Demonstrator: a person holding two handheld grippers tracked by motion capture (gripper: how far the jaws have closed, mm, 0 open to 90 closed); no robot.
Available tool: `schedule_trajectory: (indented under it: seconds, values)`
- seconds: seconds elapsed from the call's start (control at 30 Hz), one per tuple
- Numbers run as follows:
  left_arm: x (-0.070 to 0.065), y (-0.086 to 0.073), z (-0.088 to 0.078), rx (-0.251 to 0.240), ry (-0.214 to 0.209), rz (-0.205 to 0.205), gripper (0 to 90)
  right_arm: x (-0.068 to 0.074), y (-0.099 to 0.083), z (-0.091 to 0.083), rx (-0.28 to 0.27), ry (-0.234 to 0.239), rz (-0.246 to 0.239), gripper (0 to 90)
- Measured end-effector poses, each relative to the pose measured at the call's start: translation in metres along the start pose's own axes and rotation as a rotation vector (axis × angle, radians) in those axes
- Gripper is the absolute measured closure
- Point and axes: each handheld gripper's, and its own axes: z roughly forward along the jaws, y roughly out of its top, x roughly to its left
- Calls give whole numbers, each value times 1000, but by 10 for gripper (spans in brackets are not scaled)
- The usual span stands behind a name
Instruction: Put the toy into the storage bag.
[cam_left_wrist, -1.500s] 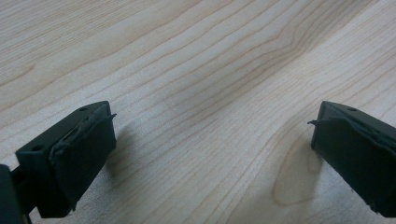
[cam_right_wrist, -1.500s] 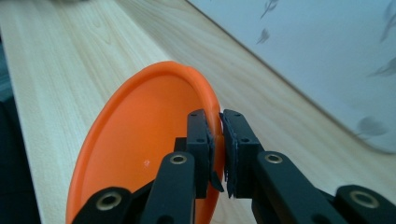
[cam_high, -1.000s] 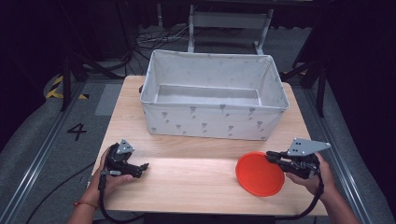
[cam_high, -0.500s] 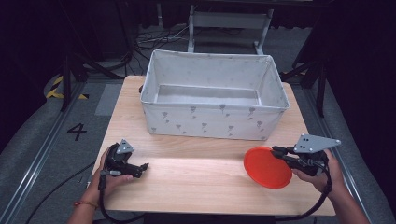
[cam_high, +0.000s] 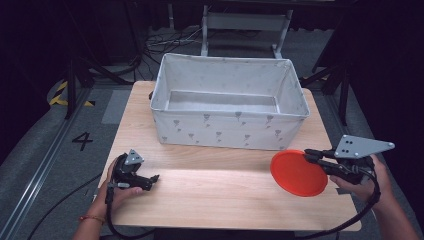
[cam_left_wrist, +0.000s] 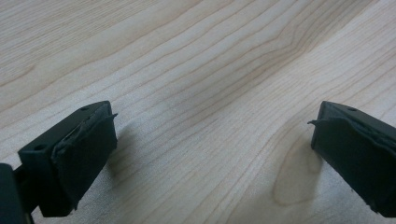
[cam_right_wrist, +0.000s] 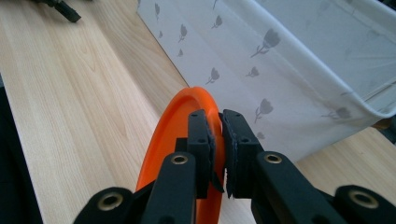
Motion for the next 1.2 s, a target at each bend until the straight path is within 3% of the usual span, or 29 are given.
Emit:
schedule_trajectory:
  seconds: [0.27, 0.87, 1.2]
  values:
    - [0, 0, 0, 0, 0, 0, 5, -7, 17, -20, -21, -15, -15, 829]
    - [0, 0, 0, 0, 0, 0, 5, -17, 43, -42, -43, -43, -46, 828]
    - [0, 0, 0, 0, -1, 0, 5, -27, 74, -54, -64, -69, -75, 829]
